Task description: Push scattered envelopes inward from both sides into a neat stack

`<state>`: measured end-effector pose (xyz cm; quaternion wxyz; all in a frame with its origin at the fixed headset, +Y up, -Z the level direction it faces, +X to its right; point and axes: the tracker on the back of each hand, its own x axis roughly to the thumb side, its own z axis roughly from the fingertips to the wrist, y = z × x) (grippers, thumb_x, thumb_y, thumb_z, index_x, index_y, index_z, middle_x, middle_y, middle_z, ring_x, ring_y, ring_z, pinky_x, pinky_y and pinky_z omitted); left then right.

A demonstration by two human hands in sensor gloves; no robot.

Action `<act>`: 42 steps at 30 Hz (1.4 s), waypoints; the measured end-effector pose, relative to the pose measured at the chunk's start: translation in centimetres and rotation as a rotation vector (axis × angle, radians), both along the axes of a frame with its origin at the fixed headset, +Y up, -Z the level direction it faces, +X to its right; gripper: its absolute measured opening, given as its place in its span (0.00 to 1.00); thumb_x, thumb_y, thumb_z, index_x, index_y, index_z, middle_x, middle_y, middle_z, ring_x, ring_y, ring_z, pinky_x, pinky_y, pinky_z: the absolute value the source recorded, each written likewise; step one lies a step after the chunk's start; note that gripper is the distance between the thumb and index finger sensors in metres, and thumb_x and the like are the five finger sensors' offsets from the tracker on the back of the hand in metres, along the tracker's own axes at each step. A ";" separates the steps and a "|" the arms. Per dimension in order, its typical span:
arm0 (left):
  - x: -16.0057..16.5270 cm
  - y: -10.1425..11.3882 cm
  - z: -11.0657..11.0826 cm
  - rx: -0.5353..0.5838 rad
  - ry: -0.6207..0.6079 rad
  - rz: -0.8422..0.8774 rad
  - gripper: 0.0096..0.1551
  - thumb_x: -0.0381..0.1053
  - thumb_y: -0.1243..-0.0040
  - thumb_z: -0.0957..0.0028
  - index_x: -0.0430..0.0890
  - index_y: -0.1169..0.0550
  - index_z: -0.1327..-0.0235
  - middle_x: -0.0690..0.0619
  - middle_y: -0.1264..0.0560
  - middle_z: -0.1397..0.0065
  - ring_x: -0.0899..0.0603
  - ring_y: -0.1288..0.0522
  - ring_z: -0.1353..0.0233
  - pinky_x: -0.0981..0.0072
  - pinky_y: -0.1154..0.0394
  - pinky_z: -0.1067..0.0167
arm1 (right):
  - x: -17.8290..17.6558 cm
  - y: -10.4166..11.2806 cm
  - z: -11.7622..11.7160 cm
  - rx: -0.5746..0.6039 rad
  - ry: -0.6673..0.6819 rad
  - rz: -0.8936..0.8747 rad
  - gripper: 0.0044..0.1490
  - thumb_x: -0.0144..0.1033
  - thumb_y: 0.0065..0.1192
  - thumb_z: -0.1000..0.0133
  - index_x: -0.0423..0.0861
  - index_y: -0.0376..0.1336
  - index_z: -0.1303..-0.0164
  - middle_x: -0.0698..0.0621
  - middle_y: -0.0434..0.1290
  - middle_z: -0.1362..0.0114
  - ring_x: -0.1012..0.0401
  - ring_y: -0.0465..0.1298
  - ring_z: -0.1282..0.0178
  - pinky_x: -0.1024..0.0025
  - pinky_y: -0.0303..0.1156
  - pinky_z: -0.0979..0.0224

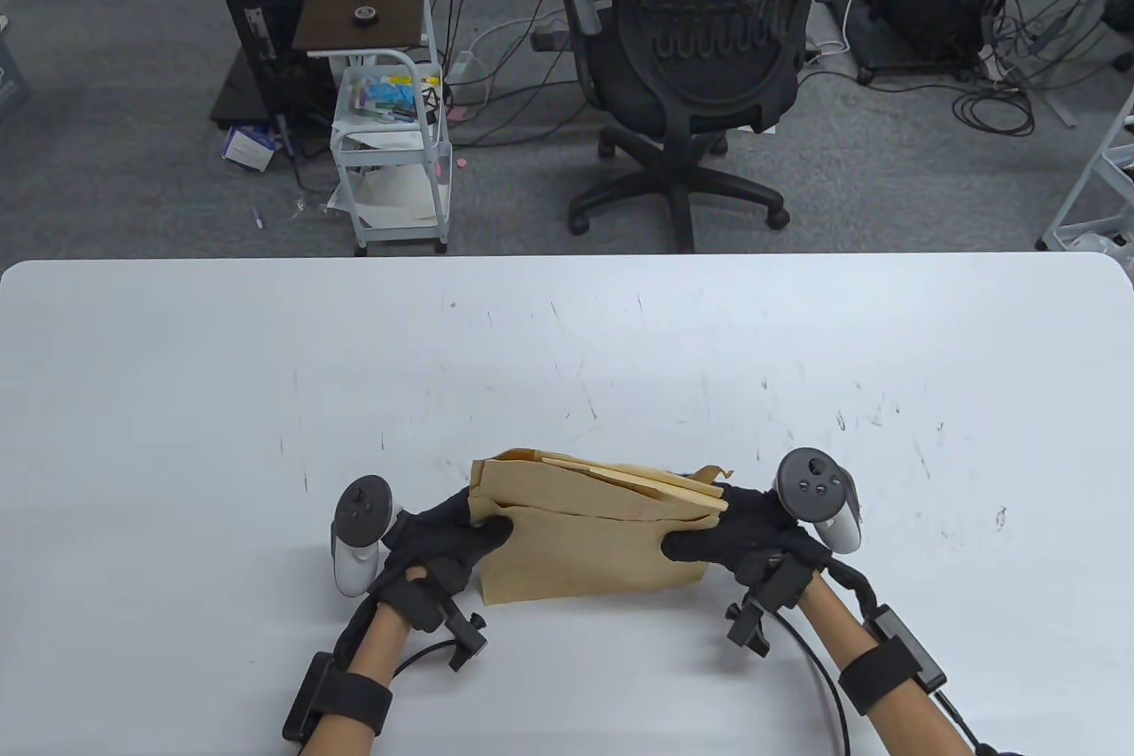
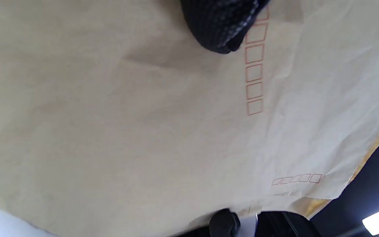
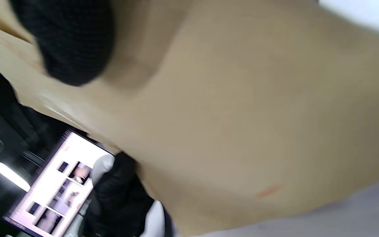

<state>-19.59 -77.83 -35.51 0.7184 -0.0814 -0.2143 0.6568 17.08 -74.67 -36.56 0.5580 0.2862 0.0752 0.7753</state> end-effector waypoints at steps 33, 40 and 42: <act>4.9 17.9 1.7 0.492 0.279 -0.631 0.22 0.53 0.37 0.53 0.59 0.20 0.44 0.56 0.16 0.42 0.42 0.17 0.37 0.38 0.29 0.28 | 0.0 0.3 0.7 0.093 -0.066 0.030 0.28 0.39 0.63 0.47 0.46 0.67 0.37 0.44 0.81 0.35 0.45 0.81 0.41 0.39 0.69 0.32; 0.6 14.5 1.2 0.321 0.316 -0.373 0.22 0.53 0.37 0.54 0.60 0.20 0.45 0.56 0.16 0.42 0.42 0.17 0.36 0.38 0.29 0.28 | 0.0 -0.1 0.3 0.037 -0.044 0.020 0.28 0.40 0.61 0.46 0.47 0.66 0.35 0.43 0.79 0.33 0.42 0.79 0.39 0.36 0.67 0.32; -0.7 12.7 1.2 0.250 0.345 -0.221 0.22 0.53 0.36 0.54 0.59 0.19 0.45 0.55 0.16 0.42 0.41 0.18 0.36 0.37 0.30 0.28 | 0.2 -0.4 0.3 0.004 -0.038 -0.007 0.28 0.40 0.61 0.46 0.47 0.66 0.35 0.43 0.79 0.33 0.41 0.79 0.38 0.36 0.66 0.31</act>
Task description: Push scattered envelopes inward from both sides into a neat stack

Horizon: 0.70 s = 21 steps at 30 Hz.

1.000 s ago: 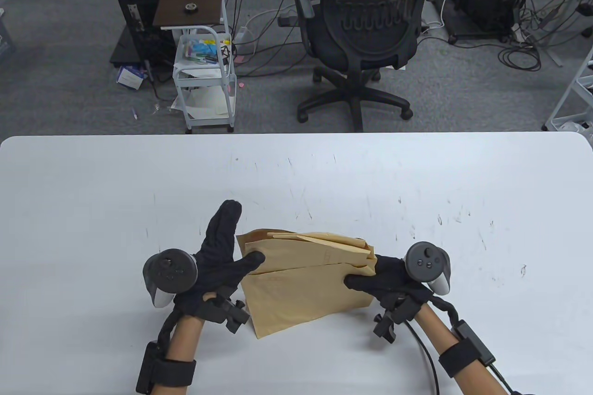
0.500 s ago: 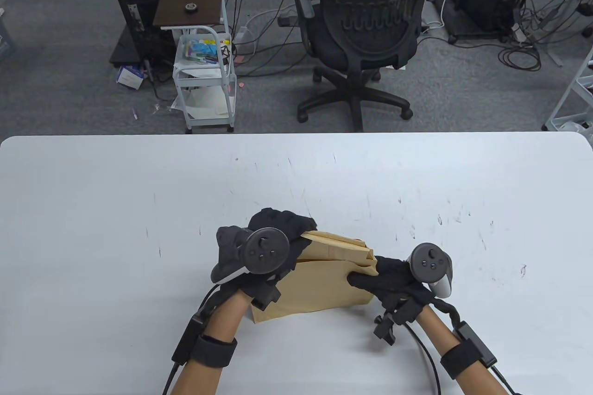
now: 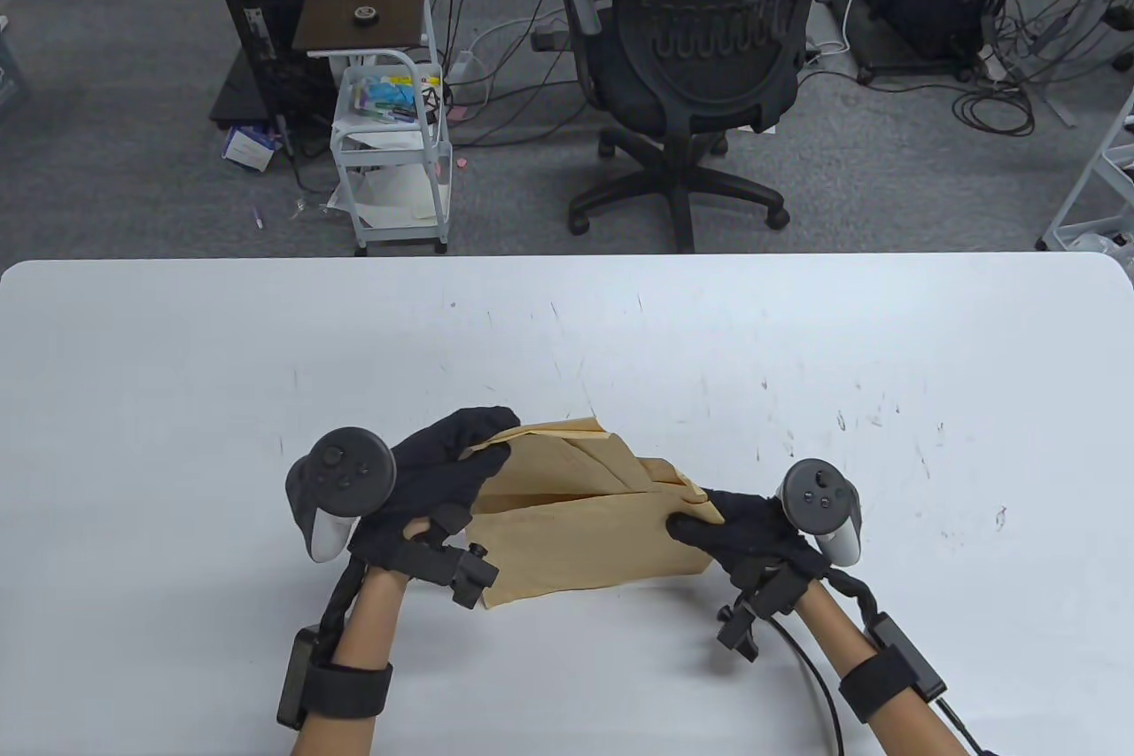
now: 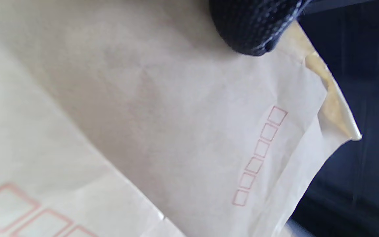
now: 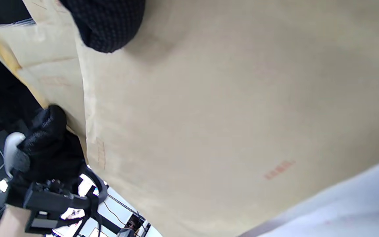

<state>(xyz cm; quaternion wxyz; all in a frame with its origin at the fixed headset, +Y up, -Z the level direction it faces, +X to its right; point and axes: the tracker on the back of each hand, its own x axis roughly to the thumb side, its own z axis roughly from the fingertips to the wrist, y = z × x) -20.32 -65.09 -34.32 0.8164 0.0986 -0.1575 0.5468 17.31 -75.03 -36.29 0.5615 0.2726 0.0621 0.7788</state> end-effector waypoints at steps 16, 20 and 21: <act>-1.2 -7.8 -0.3 -0.296 -0.046 0.590 0.22 0.52 0.43 0.51 0.57 0.27 0.42 0.50 0.22 0.30 0.34 0.27 0.25 0.38 0.39 0.25 | 1.2 -1.0 -0.6 -0.137 -0.010 -0.068 0.34 0.37 0.62 0.46 0.44 0.61 0.28 0.35 0.75 0.28 0.35 0.74 0.34 0.30 0.62 0.31; -1.1 -8.6 -0.5 -0.320 -0.054 0.605 0.23 0.51 0.42 0.48 0.55 0.27 0.39 0.45 0.27 0.26 0.31 0.34 0.22 0.32 0.46 0.26 | 1.1 -0.6 -0.5 -0.061 -0.143 -0.104 0.27 0.34 0.62 0.47 0.46 0.68 0.37 0.42 0.82 0.36 0.41 0.80 0.40 0.36 0.69 0.33; -1.3 -8.5 -0.6 -0.304 -0.043 0.558 0.23 0.51 0.41 0.48 0.54 0.27 0.38 0.42 0.30 0.23 0.28 0.38 0.21 0.30 0.49 0.26 | 1.3 -0.5 -0.5 -0.059 -0.167 -0.129 0.26 0.34 0.62 0.48 0.46 0.69 0.37 0.43 0.82 0.37 0.42 0.80 0.41 0.36 0.69 0.33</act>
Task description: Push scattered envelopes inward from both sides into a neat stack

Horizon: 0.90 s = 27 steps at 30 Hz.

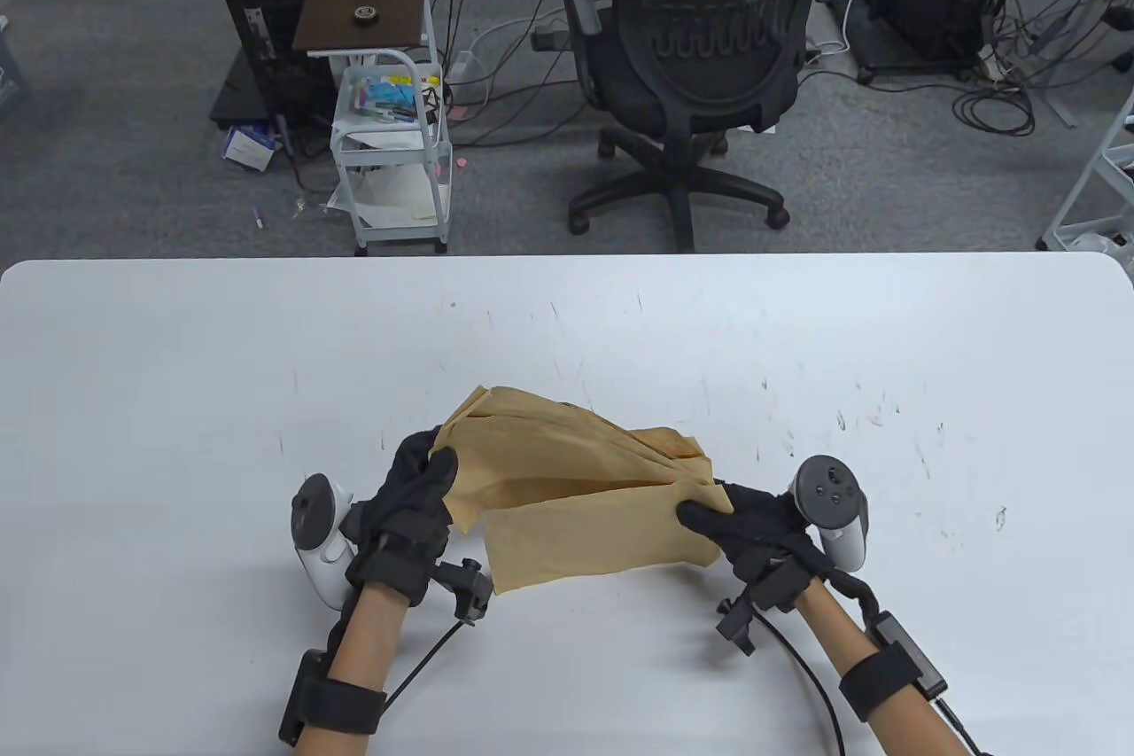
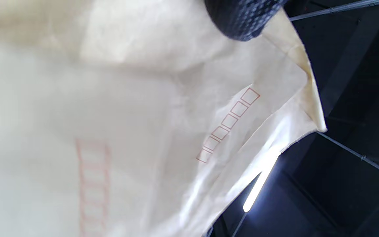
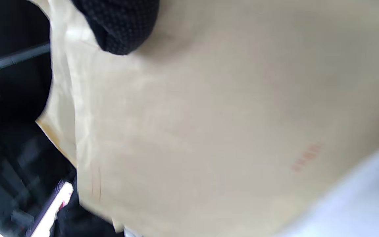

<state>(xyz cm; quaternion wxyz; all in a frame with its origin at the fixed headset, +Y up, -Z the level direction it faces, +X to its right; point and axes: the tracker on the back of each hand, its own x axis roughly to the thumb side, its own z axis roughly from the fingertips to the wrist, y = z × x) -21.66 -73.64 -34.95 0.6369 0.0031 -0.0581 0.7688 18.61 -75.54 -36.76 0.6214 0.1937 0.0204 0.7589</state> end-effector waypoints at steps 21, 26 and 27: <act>1.7 -0.4 -0.1 0.028 -0.449 -1.410 0.63 0.68 0.45 0.50 0.39 0.61 0.19 0.31 0.65 0.15 0.22 0.68 0.21 0.27 0.65 0.28 | 2.3 1.9 -0.2 0.114 -0.027 -0.034 0.25 0.33 0.66 0.50 0.50 0.71 0.41 0.48 0.84 0.40 0.45 0.82 0.42 0.36 0.69 0.32; -1.7 0.6 0.0 0.133 -0.487 -1.128 0.71 0.69 0.35 0.58 0.53 0.67 0.21 0.41 0.72 0.16 0.26 0.73 0.20 0.25 0.68 0.29 | 3.1 0.1 -0.5 0.013 0.065 0.104 0.38 0.37 0.70 0.50 0.44 0.62 0.27 0.41 0.77 0.28 0.34 0.71 0.30 0.27 0.59 0.30; -1.7 -0.1 -0.1 0.111 -0.531 -1.094 0.72 0.69 0.34 0.59 0.53 0.67 0.22 0.42 0.71 0.15 0.27 0.72 0.20 0.26 0.68 0.29 | 2.9 -0.3 -0.6 -0.039 0.092 0.111 0.40 0.36 0.71 0.50 0.43 0.61 0.26 0.41 0.75 0.26 0.33 0.69 0.28 0.24 0.56 0.29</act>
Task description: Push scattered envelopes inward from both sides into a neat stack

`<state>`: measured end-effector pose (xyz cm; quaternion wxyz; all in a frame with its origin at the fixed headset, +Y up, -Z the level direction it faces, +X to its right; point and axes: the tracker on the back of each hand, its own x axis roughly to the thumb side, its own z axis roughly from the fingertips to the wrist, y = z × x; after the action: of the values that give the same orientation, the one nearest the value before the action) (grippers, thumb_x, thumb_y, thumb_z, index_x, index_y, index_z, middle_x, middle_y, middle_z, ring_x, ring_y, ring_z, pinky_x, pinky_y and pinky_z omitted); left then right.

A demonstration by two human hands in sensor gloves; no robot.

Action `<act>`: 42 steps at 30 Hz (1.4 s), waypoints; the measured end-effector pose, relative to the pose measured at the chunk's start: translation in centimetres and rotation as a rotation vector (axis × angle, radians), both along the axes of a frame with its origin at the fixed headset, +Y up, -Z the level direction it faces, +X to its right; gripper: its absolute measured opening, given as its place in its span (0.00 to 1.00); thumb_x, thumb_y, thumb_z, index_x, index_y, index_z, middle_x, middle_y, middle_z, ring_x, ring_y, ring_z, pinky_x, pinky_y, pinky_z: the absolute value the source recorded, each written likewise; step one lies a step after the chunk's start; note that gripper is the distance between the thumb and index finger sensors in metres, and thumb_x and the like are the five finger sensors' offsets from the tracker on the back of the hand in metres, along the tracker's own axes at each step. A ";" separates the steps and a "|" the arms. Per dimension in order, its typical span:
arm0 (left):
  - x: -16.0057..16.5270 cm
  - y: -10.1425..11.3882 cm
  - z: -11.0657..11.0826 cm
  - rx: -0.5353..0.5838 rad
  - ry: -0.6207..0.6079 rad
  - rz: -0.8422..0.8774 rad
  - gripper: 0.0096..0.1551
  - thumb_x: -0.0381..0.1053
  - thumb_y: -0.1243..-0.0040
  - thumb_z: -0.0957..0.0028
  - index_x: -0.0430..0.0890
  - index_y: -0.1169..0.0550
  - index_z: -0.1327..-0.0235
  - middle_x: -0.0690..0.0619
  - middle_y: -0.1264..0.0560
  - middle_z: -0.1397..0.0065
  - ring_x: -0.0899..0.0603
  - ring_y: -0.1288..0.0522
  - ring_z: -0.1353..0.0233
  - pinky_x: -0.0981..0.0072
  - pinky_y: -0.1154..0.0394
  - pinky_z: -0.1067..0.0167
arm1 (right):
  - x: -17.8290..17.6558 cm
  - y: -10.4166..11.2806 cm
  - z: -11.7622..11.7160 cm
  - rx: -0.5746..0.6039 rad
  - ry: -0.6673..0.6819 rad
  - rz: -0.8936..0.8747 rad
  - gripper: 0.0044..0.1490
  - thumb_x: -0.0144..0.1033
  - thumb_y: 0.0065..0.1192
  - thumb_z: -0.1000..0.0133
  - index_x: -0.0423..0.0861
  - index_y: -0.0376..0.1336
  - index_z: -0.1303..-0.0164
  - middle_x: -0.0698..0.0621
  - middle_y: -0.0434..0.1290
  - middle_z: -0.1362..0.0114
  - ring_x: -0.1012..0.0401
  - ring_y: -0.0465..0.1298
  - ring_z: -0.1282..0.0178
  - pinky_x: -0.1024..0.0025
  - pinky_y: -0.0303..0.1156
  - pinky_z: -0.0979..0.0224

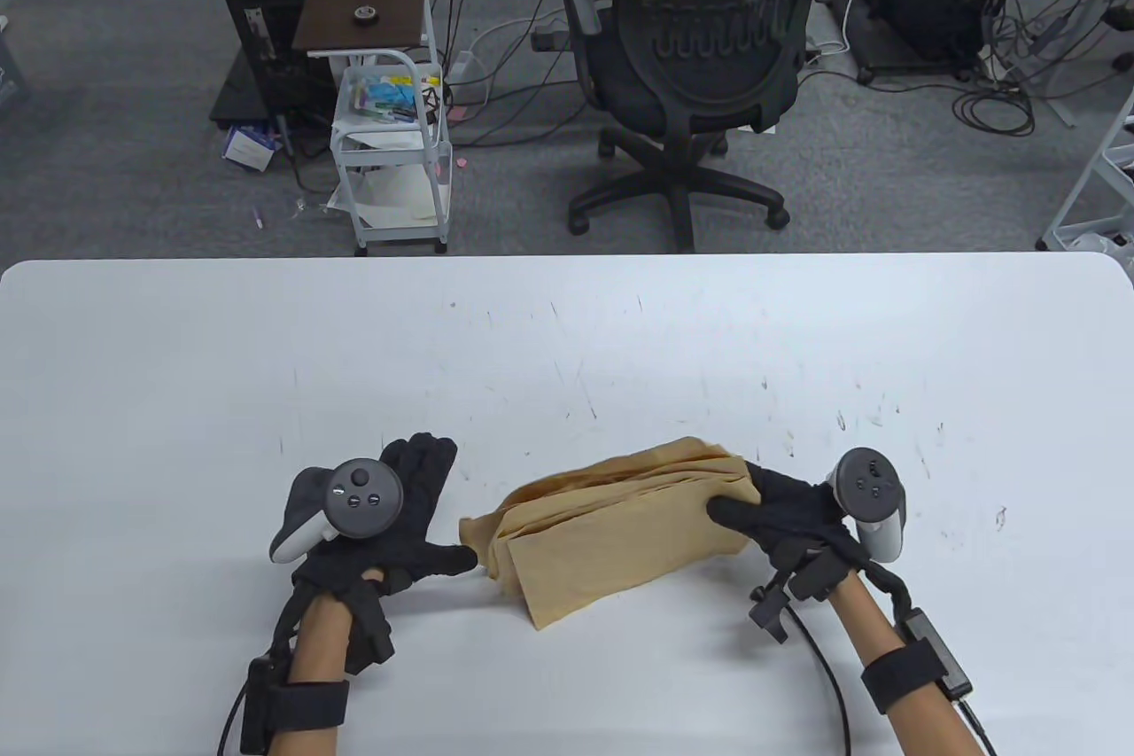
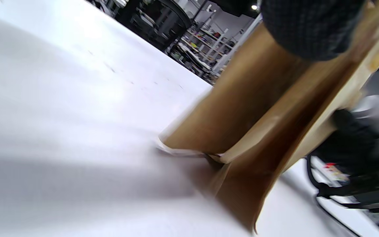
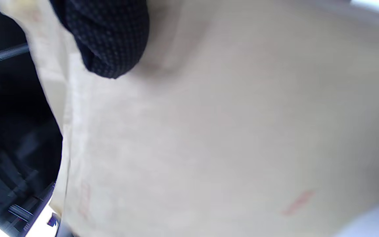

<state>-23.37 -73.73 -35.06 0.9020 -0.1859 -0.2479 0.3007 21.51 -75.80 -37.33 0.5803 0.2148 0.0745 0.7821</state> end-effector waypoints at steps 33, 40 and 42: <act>5.9 -2.1 -0.2 0.051 0.013 0.386 0.28 0.51 0.33 0.51 0.59 0.25 0.34 0.53 0.30 0.19 0.28 0.43 0.17 0.27 0.49 0.25 | -1.8 0.3 0.1 -0.071 0.089 0.064 0.50 0.41 0.73 0.51 0.43 0.54 0.20 0.41 0.65 0.16 0.28 0.57 0.23 0.22 0.47 0.30; 5.7 -1.9 -0.4 0.112 0.037 0.292 0.26 0.58 0.34 0.52 0.56 0.20 0.38 0.48 0.24 0.24 0.28 0.35 0.20 0.28 0.43 0.26 | -0.3 4.5 0.6 0.244 0.084 0.642 0.74 0.53 0.71 0.54 0.24 0.35 0.19 0.21 0.43 0.15 0.20 0.45 0.25 0.21 0.42 0.31; 6.0 -1.9 -0.4 0.088 0.041 0.304 0.28 0.57 0.35 0.51 0.55 0.21 0.36 0.47 0.25 0.24 0.28 0.35 0.20 0.28 0.44 0.26 | -0.3 7.4 1.8 0.333 0.054 0.464 0.77 0.50 0.72 0.54 0.24 0.29 0.20 0.20 0.36 0.15 0.19 0.39 0.25 0.20 0.37 0.31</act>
<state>-17.41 -75.62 -35.47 0.8583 -0.1003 -0.2677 0.4261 21.25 -68.38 -35.52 0.3402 0.3049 0.0077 0.8895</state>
